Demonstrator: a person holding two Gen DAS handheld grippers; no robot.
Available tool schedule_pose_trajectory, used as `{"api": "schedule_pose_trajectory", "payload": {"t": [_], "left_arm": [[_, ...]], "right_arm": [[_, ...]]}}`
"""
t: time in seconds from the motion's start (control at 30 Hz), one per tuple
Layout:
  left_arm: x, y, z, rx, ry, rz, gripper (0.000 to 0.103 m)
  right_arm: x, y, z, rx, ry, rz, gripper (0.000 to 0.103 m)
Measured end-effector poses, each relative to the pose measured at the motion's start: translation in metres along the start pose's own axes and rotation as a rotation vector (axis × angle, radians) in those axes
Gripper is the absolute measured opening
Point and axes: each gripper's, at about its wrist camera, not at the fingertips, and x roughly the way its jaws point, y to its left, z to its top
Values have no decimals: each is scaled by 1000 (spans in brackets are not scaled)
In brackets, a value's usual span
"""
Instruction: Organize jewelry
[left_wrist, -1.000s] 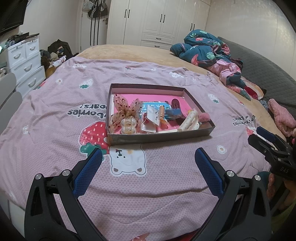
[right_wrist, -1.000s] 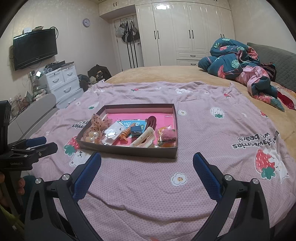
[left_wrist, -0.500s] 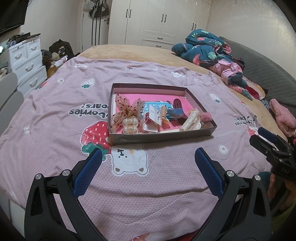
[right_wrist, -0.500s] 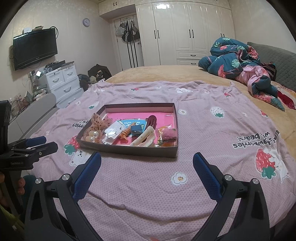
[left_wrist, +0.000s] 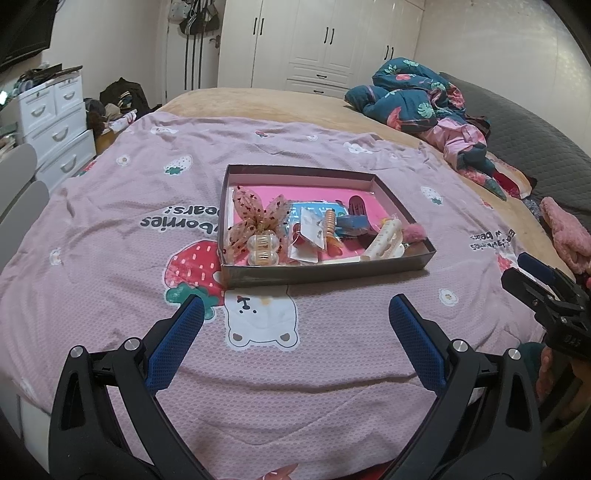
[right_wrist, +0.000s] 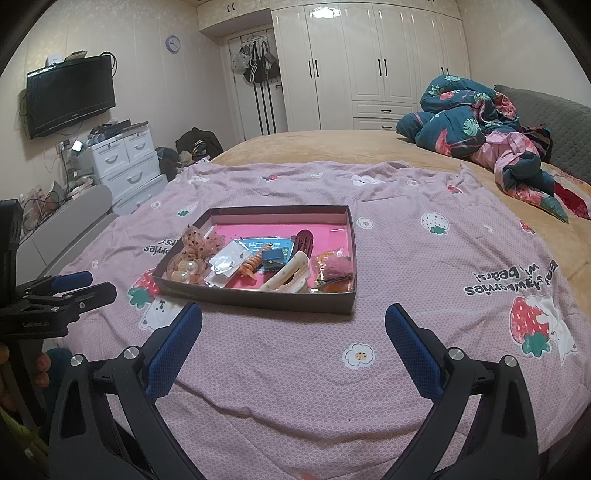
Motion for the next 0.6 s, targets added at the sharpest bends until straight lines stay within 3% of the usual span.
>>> {"api": "schedule_pose_trajectory", "payload": {"t": [0.37, 0.6], "left_arm": [[3, 6, -2, -8, 9, 22, 94], [9, 20, -4, -68, 46, 73, 94]], "right_arm": [[1, 2, -3, -5, 1, -5, 99], [6, -4, -2, 44, 19, 1, 99]]}}
